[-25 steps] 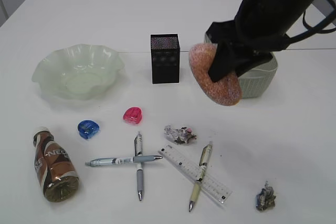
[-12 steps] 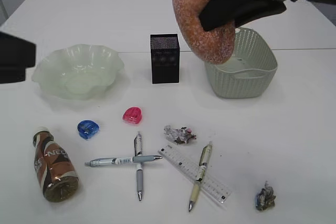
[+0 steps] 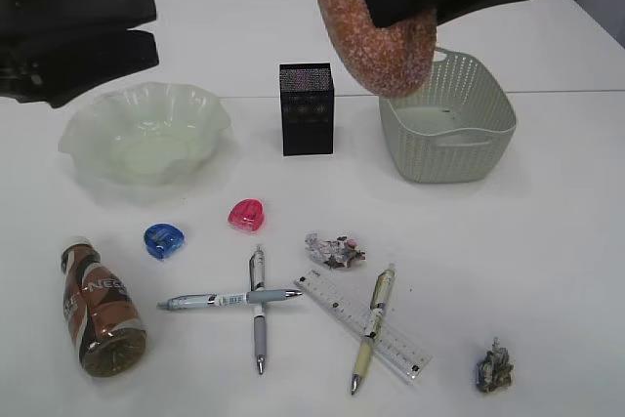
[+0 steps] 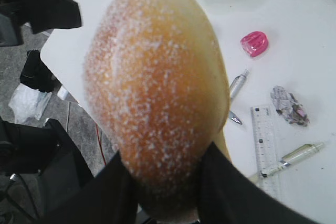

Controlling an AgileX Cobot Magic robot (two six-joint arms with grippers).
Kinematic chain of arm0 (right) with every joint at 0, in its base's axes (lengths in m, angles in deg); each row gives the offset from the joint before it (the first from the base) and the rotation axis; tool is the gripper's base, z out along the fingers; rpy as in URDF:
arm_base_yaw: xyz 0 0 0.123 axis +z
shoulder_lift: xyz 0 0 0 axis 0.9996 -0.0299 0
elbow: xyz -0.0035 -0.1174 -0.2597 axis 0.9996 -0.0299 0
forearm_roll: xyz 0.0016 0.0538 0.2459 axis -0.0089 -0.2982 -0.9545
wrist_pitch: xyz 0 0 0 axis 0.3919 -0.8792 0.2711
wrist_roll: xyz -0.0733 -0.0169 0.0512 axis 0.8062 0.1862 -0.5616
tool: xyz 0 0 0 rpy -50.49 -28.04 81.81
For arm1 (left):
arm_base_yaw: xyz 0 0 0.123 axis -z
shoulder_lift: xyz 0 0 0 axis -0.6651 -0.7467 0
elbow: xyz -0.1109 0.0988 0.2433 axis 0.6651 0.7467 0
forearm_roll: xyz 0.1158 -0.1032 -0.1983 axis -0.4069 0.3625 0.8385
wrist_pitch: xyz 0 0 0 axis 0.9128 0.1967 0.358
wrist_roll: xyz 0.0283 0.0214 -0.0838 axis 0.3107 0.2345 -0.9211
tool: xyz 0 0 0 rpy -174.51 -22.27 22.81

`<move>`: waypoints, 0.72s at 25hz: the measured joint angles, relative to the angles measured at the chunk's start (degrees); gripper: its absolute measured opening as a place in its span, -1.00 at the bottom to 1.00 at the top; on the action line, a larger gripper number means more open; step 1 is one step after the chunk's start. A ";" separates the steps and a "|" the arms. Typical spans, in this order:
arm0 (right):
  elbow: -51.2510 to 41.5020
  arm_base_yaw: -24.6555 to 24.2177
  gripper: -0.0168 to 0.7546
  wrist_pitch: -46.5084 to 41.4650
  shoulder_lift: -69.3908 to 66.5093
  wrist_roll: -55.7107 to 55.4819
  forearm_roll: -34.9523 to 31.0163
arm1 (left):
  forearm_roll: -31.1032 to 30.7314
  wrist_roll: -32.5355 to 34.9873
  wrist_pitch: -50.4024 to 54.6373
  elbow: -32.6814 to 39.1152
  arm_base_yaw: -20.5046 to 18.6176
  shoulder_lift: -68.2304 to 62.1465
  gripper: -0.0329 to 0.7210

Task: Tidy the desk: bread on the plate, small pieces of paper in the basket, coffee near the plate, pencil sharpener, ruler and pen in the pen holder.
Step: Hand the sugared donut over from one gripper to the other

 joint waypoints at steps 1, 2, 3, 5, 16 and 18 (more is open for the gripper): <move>0.00 0.00 -0.41 0.00 0.00 0.36 -0.93 | 0.46 1.05 0.42 -0.38 0.00 -1.36 0.36; 0.00 0.00 -0.41 0.00 0.00 0.83 -2.10 | 0.74 1.66 0.51 -1.10 0.00 -2.55 0.39; 0.00 0.00 -0.41 0.00 0.00 1.09 -3.15 | 1.10 1.95 0.51 -2.24 0.25 -3.81 0.42; 0.00 0.00 -0.41 0.00 0.00 2.03 -5.41 | 1.34 2.36 0.51 -4.58 0.97 -4.92 0.46; 0.00 0.00 -0.42 0.00 0.00 4.30 -9.86 | 2.01 -0.11 1.93 -20.46 8.91 -7.20 0.68; 0.00 0.00 -0.42 0.00 0.00 4.64 -11.09 | 2.01 -0.34 1.93 -21.01 10.21 -8.25 0.70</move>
